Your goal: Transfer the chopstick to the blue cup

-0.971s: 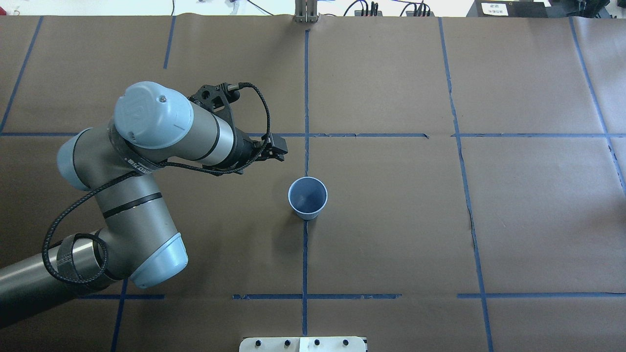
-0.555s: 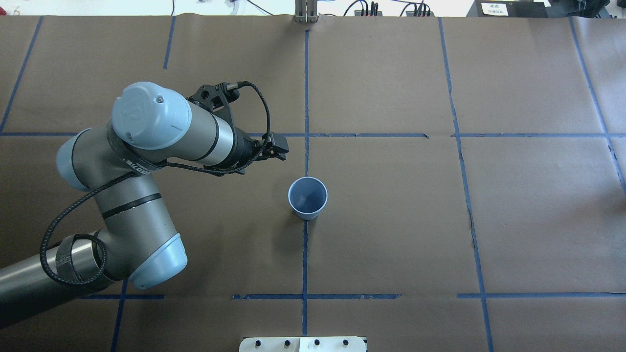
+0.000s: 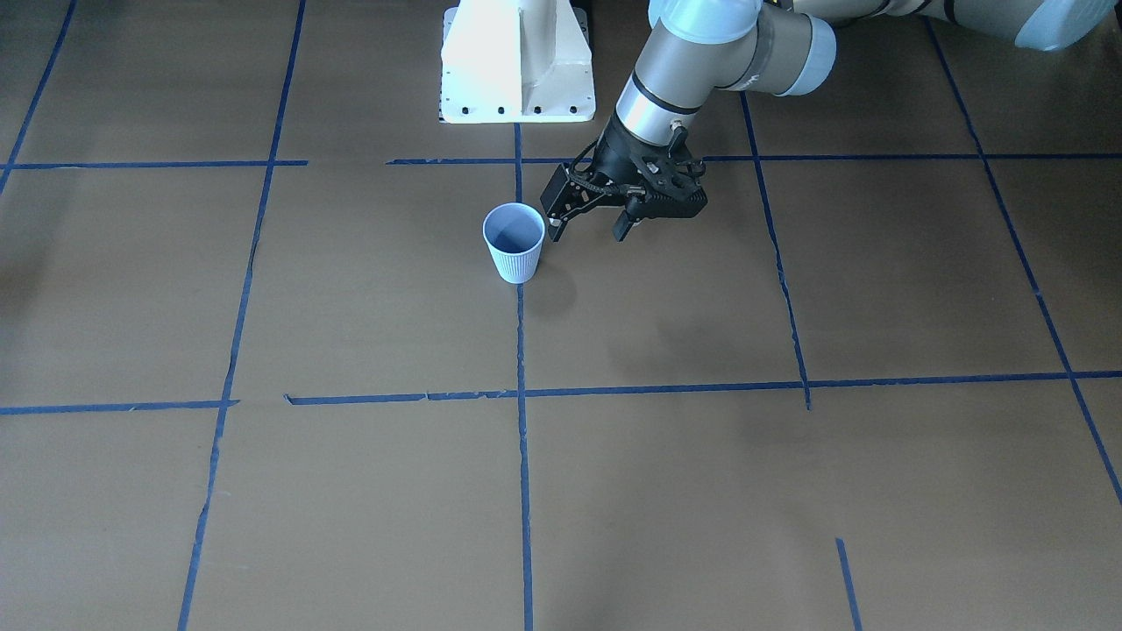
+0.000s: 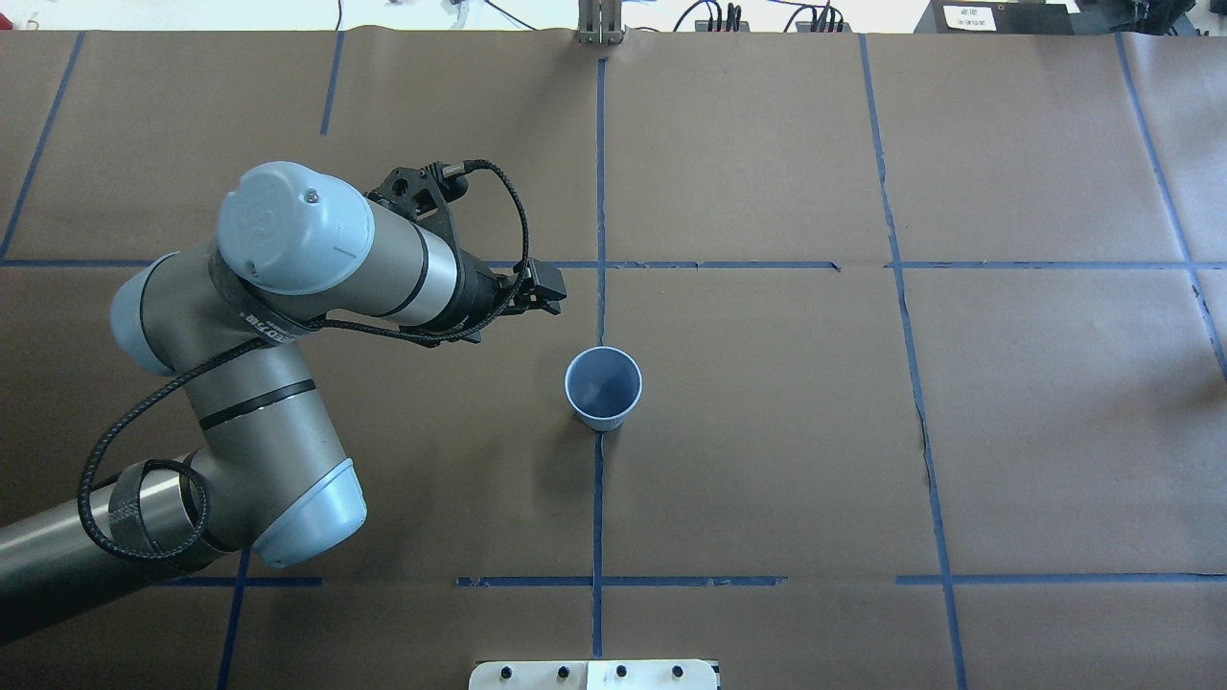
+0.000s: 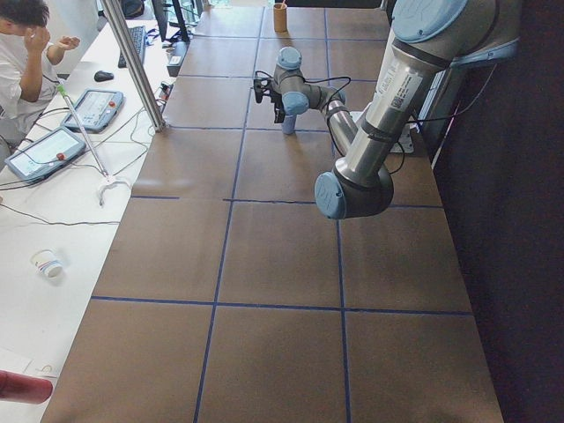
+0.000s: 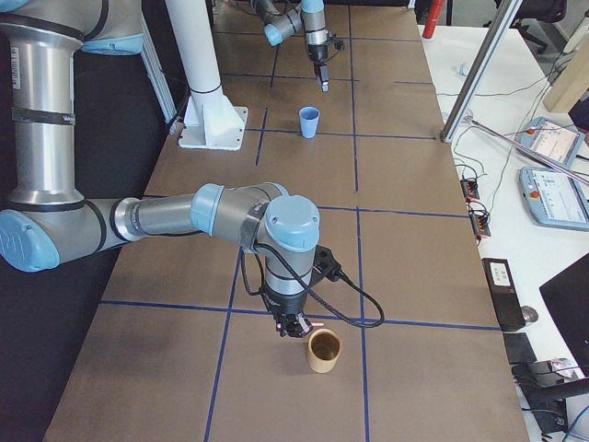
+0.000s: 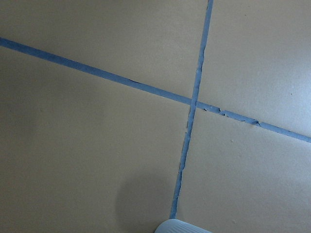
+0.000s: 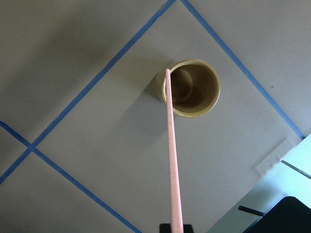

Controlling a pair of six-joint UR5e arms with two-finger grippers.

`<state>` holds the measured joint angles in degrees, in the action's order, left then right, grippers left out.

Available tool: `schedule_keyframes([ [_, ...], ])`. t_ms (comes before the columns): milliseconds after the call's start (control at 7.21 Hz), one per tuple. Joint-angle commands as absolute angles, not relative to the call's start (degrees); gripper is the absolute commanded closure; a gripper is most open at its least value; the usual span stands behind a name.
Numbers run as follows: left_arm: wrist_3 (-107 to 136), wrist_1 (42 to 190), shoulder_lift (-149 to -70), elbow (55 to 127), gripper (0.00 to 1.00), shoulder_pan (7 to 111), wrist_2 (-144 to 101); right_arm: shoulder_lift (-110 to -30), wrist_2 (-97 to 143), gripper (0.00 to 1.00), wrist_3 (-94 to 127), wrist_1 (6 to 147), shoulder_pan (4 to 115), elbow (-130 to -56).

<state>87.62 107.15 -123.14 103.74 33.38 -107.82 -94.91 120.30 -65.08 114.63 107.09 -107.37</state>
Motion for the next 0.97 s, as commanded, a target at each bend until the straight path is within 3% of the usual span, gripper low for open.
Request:
schedule_keyframes([
  [0, 87.63, 107.66, -123.13, 103.18, 0.00, 33.31, -107.84, -93.70, 120.76, 1.00, -65.22, 117.58, 110.81, -112.65],
  [277, 87.10, 109.33, -122.35, 103.27, 0.00, 33.57, -107.84, -90.09, 128.17, 0.99, -63.73, 120.76, 108.75, -113.20],
  [832, 79.56, 110.13, -120.41, 102.83, 0.00, 40.06, -108.10, -84.30, 142.64, 0.99, -48.01, 119.62, 88.21, -116.44],
])
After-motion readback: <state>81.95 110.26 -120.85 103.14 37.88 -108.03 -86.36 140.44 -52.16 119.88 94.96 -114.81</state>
